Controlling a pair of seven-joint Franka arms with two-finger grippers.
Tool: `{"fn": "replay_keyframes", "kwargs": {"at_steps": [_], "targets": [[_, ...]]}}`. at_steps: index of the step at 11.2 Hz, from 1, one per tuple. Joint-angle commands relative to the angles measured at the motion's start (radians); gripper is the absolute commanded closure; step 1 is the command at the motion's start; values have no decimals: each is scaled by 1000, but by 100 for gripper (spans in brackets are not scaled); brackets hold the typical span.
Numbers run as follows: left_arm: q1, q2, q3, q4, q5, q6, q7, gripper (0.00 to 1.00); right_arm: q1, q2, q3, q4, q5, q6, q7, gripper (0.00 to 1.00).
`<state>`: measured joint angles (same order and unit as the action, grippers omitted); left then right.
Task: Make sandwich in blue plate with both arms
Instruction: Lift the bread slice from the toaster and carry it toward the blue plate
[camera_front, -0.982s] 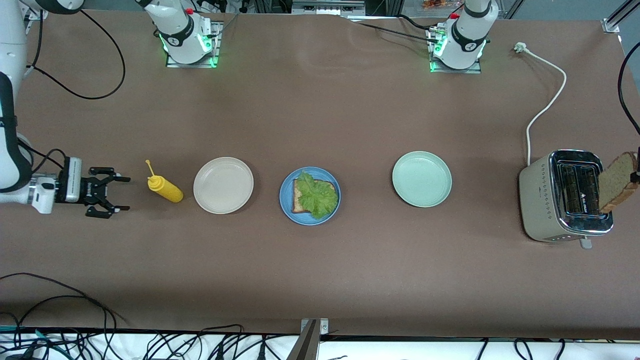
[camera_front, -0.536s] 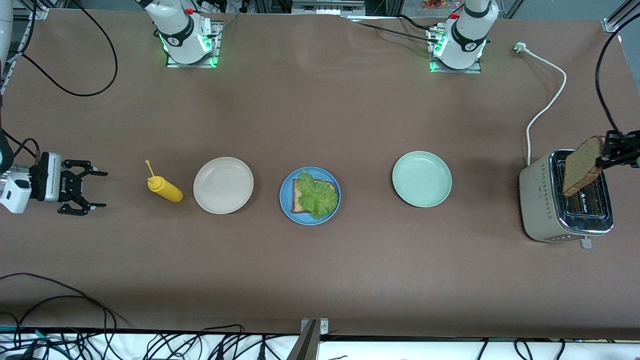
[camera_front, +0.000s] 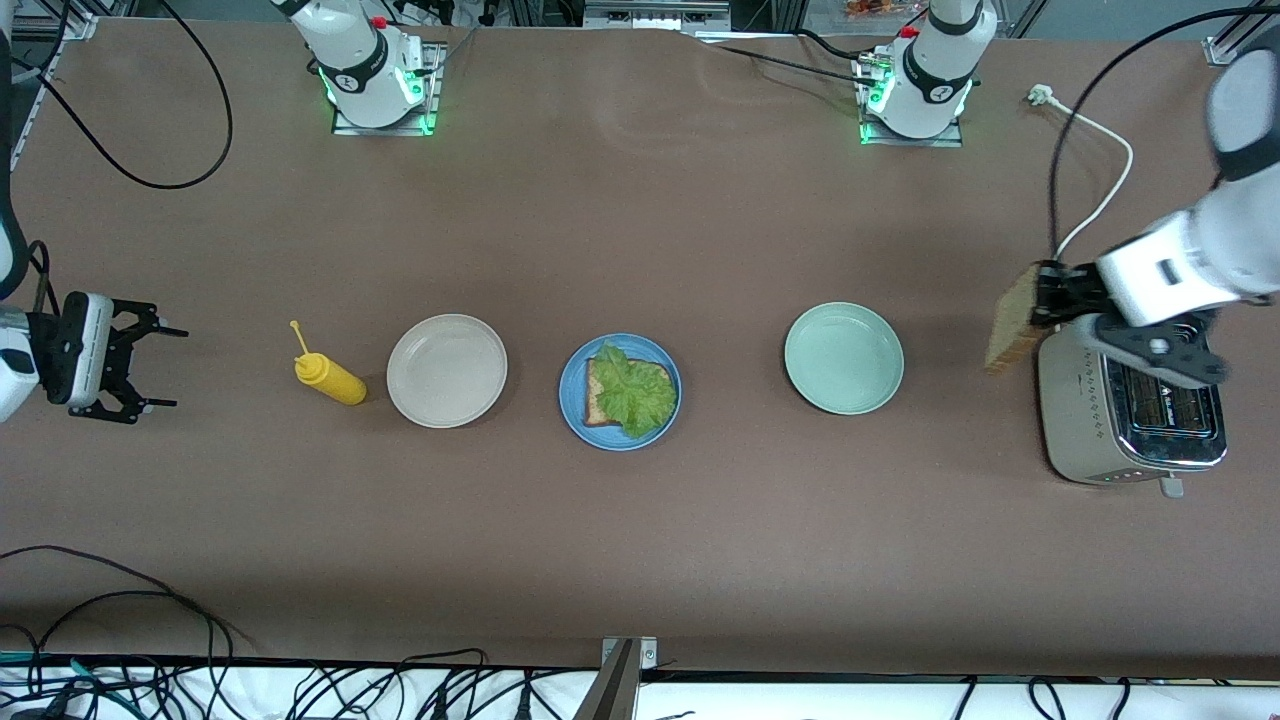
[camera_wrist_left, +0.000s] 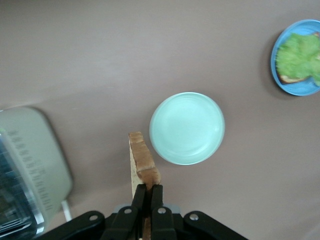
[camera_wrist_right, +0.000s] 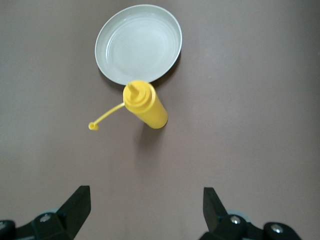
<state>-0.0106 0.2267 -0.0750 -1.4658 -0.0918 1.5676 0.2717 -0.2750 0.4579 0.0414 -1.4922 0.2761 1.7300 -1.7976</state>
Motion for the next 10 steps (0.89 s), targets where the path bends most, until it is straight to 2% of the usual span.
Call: {"fn": "replay_keyframes", "kwargs": {"at_steps": [1,3,6,8,10], "targets": [[-14,61,-84,5,-96,-6,-72,100,52,-86,5,-11,-72,-17,174,0],[-46,112,-142,15,-131,5,-184,100,89,-126,2,-19,-92,-32,303,0],[-51,181,-264,15,-132,129,-353,100,160,-195,-9,-31,-124,-55,644,0],[-57,236,-302,15,-150,193,-393,100,201,-228,-12,-39,-149,-53,890,0],[-61,295,-367,21,-186,288,-471,100,224,-243,-17,-45,-164,-44,1024,0]]}}
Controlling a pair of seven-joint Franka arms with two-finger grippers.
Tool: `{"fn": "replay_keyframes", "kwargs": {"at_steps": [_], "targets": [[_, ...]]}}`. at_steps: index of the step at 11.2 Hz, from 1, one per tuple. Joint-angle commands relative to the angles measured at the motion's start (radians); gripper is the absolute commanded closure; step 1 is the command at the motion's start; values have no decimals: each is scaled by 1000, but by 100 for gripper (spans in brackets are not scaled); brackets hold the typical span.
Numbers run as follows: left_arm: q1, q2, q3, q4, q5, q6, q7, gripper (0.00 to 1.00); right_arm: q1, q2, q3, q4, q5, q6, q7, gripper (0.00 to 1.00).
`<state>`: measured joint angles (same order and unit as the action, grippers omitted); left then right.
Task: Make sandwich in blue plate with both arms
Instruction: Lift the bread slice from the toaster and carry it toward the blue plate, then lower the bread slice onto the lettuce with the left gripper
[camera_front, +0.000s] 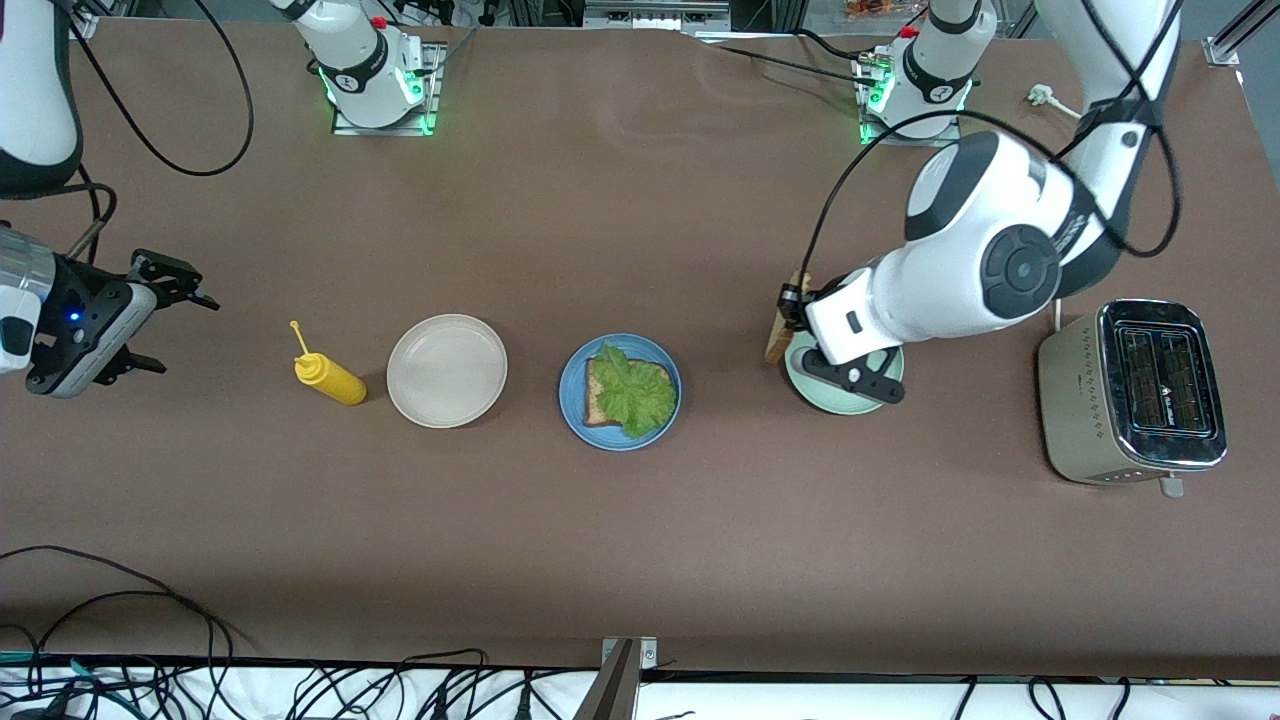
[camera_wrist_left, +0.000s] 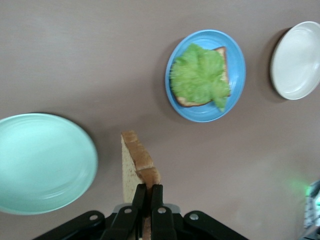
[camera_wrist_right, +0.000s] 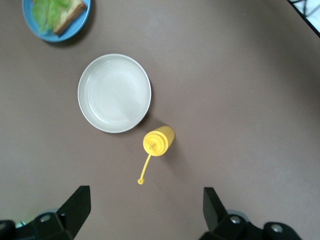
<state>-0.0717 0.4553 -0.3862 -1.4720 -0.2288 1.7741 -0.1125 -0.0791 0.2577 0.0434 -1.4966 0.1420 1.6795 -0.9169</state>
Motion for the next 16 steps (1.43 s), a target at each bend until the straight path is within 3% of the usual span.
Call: {"fn": "replay_keyframes", "kwargs": {"at_steps": [1,4,6,9,11,16], "targets": [[-2,113,-97,50,-50,129,-140,100,41,-51,-19,-48,-36,14,220,0],[-14,216,-186,111,-56,238,-251,100,58,-74,-19,-85,-59,66,427,0],[-26,265,-201,125,-142,306,-251,100,59,-80,-20,-106,-61,97,559,0],[-33,336,-247,156,-164,370,-240,100,85,-119,-22,-125,-122,79,784,0],[-36,396,-275,194,-199,395,-242,100,85,-135,-31,-110,-124,30,790,0],[-48,450,-264,187,-218,432,-196,100,104,-135,-99,-30,-124,-95,784,0]]}}
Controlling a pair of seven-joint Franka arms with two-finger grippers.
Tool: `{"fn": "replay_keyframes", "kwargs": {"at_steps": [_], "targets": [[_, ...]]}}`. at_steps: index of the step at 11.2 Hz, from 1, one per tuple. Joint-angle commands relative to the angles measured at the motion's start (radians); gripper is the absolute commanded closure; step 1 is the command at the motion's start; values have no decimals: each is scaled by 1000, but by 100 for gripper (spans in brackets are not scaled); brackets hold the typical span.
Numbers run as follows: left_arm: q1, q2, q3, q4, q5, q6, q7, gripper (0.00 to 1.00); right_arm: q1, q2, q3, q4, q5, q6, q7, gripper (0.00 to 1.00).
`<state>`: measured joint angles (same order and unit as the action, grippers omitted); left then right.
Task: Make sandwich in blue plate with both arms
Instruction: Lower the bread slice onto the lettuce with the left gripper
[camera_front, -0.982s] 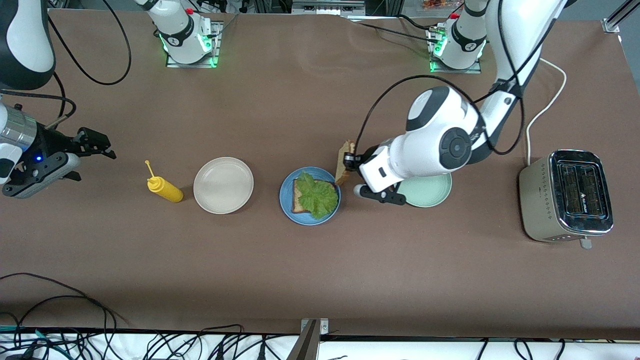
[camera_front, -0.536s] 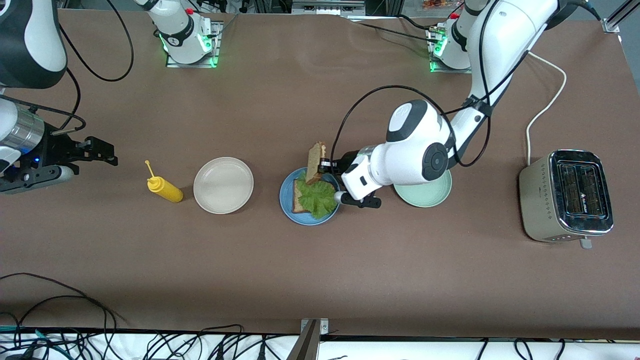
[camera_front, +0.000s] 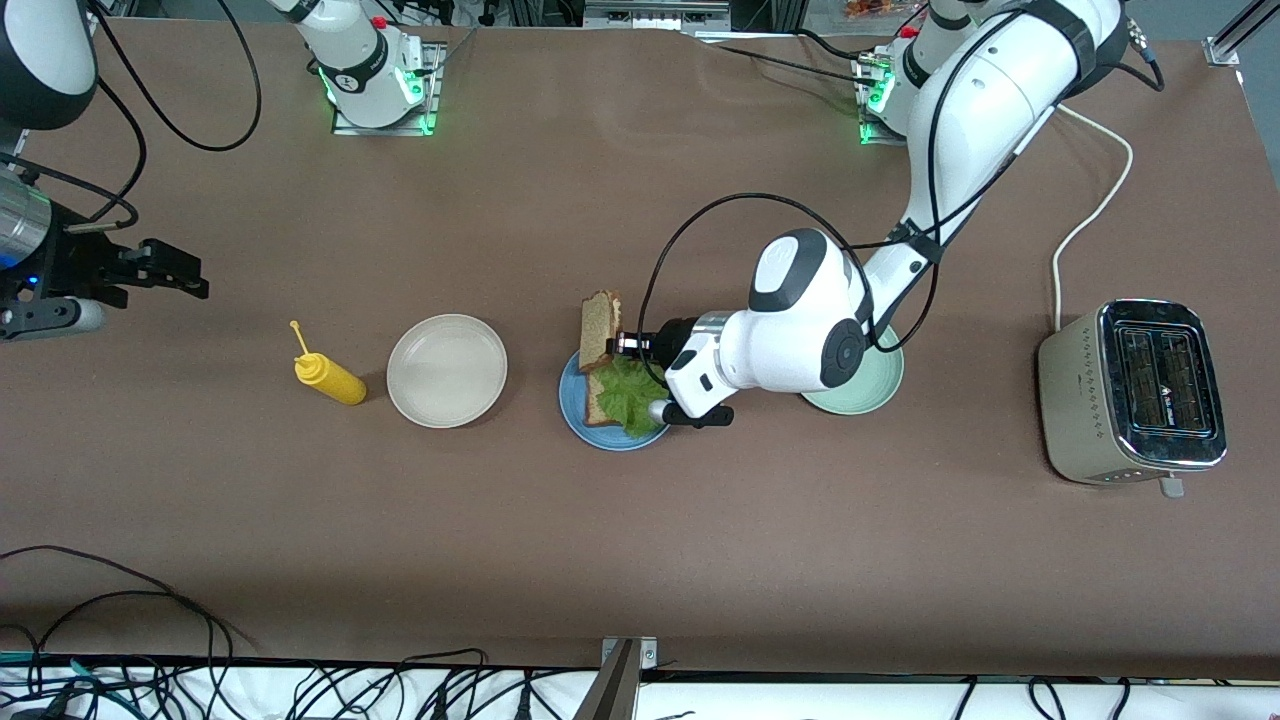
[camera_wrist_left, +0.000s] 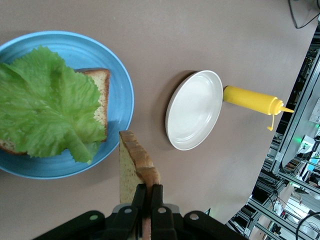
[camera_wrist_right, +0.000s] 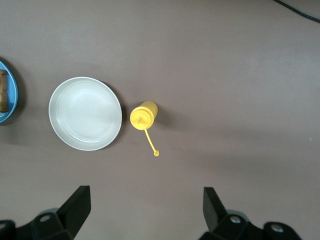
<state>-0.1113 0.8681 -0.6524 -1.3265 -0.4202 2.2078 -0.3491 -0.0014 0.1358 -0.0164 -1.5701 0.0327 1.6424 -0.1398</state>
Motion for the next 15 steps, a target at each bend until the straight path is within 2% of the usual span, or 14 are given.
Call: {"fn": "replay_keyframes", "kwargs": {"at_steps": [1,4,9,11,13,14,15], "targets": [[-5,48,10,41,-28,0,76,100,26,-16,-40,62,-13,-59,-12,0],[-8,83,43,40,-26,24,163,100,24,-19,-46,71,-19,-58,-14,0],[-8,118,42,41,-38,92,193,100,21,-13,-54,106,-39,-58,-15,0],[-8,137,42,43,-34,107,199,100,23,-18,-51,117,-115,-59,-17,0],[-5,138,43,43,-28,107,199,100,31,-12,-39,116,-126,-58,-11,0],[-5,135,60,41,-26,105,197,93,29,-12,-40,116,-126,-58,-11,0],[-5,132,80,41,-23,105,199,70,29,-12,-40,116,-126,-56,-11,0]]}}
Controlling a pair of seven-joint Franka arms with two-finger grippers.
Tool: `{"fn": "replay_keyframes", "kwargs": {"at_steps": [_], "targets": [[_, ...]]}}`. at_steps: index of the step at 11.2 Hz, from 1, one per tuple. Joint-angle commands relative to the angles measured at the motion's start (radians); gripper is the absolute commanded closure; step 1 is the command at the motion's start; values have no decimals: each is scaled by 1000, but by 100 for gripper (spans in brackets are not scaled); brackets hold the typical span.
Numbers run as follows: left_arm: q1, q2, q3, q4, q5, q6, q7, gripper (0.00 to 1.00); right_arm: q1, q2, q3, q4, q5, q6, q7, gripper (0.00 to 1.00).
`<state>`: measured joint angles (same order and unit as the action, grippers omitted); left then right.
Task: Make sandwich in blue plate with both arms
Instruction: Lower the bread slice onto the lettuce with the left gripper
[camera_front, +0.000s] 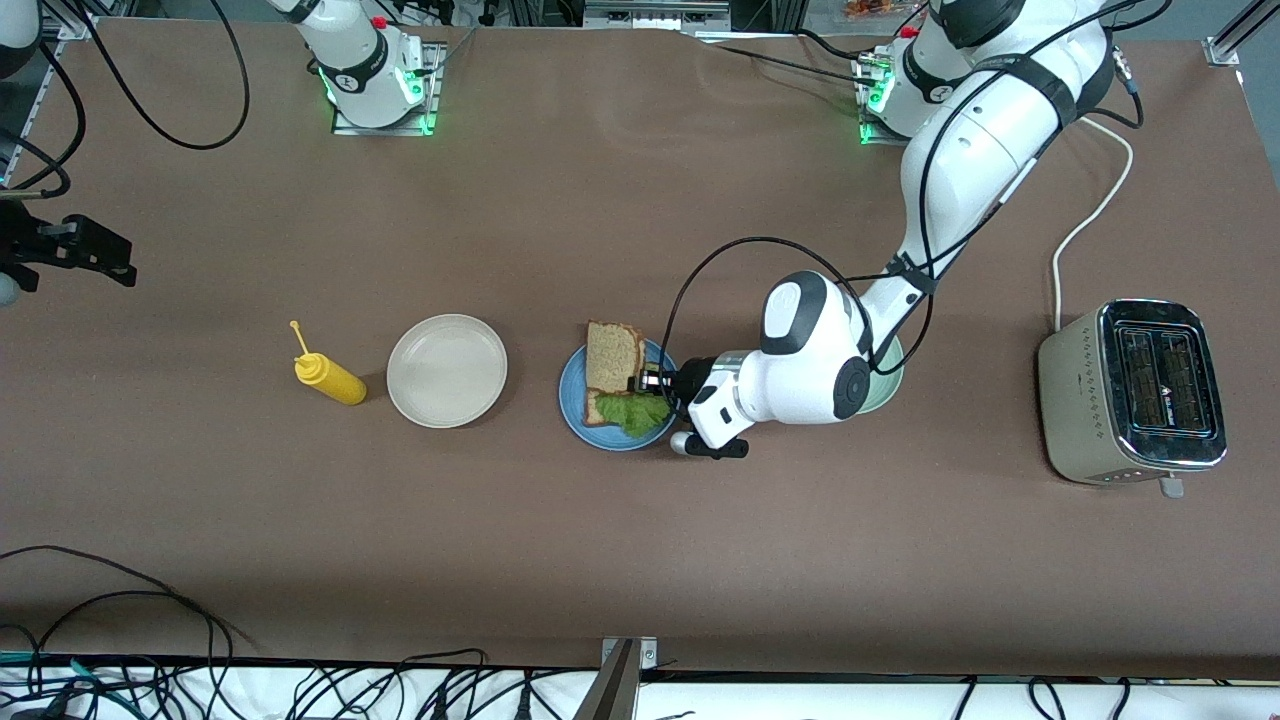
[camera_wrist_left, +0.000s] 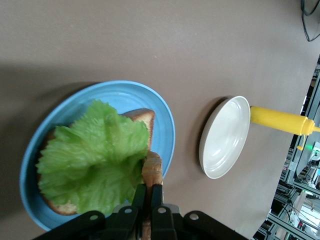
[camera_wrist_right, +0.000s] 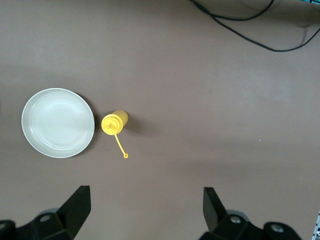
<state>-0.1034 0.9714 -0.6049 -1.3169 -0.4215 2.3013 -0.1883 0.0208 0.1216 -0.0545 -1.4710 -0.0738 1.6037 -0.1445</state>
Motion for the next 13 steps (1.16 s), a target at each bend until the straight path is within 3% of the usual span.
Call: {"fn": "replay_keyframes", "kwargs": {"at_steps": [1,2,3,13], "targets": [[-15,24,36,31,13,12,43,42,7,3,-2,17,-20,-19,-6,0],[-13,21,34,33,59,10,37,10,7,3,-2,17,-20,-18,-4,0],[-13,13,34,33,90,10,36,0,7,3,-2,17,-20,-18,-4,0],[-4,-118,37,35,216,-60,-98,0,7,1,-4,17,-21,-19,-10,0]]}}
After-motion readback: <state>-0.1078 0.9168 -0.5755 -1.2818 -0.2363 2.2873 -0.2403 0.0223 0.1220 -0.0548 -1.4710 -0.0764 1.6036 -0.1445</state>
